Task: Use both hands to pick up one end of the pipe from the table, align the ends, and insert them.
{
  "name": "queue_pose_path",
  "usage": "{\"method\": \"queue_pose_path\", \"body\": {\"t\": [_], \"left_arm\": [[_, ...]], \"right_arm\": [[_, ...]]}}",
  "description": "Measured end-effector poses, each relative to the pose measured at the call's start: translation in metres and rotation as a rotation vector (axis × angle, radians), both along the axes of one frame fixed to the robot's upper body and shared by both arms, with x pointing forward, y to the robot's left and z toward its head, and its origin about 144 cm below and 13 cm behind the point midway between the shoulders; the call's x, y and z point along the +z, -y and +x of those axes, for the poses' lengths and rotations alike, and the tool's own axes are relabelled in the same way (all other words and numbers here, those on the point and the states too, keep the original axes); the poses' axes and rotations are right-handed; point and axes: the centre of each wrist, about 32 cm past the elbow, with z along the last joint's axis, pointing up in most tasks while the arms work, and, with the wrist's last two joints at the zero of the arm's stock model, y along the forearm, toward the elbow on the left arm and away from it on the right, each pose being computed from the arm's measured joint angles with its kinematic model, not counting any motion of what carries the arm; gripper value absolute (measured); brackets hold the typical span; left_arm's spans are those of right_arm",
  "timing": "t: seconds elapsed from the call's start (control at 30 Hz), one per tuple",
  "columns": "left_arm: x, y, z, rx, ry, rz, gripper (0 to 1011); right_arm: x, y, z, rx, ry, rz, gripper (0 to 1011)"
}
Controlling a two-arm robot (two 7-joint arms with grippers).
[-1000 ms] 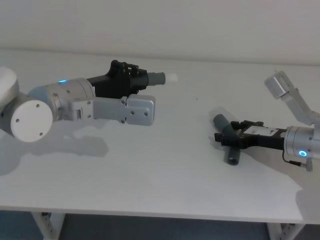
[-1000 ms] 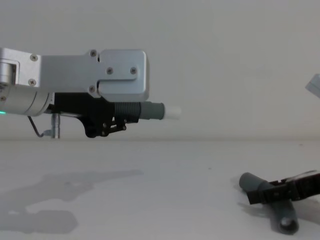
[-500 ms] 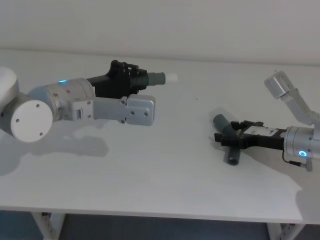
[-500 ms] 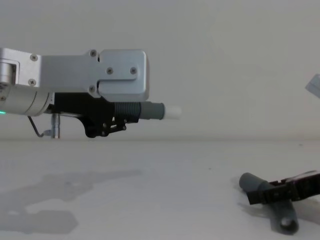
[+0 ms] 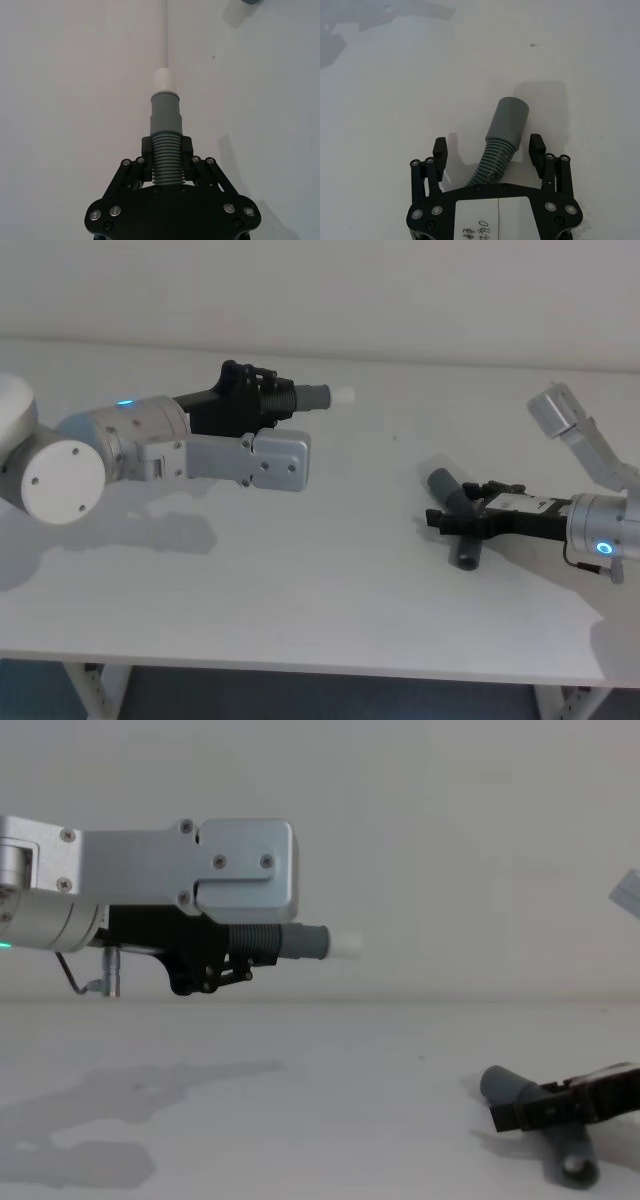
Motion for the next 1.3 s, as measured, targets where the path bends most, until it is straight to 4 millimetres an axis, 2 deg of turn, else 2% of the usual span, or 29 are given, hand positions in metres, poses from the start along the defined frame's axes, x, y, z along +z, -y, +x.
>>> {"method": "queue_pose_path", "body": {"t": [0.1, 0.73, 1.3], "left_arm": [[0.0, 0.0, 0.0, 0.0, 0.0, 0.0, 320], [0.0, 0.0, 0.0, 0.0, 0.0, 0.0, 320], [0.0, 0.0, 0.0, 0.0, 0.0, 0.0, 320]], "right_arm": [[0.0, 0.0, 0.0, 0.0, 0.0, 0.0, 1001], [-0.001, 0.001, -0.002, -0.005, -0.002, -0.001, 1000], [-0.006, 0.006, -0.023, -0.017, 0.119, 0.032, 1000]]}}
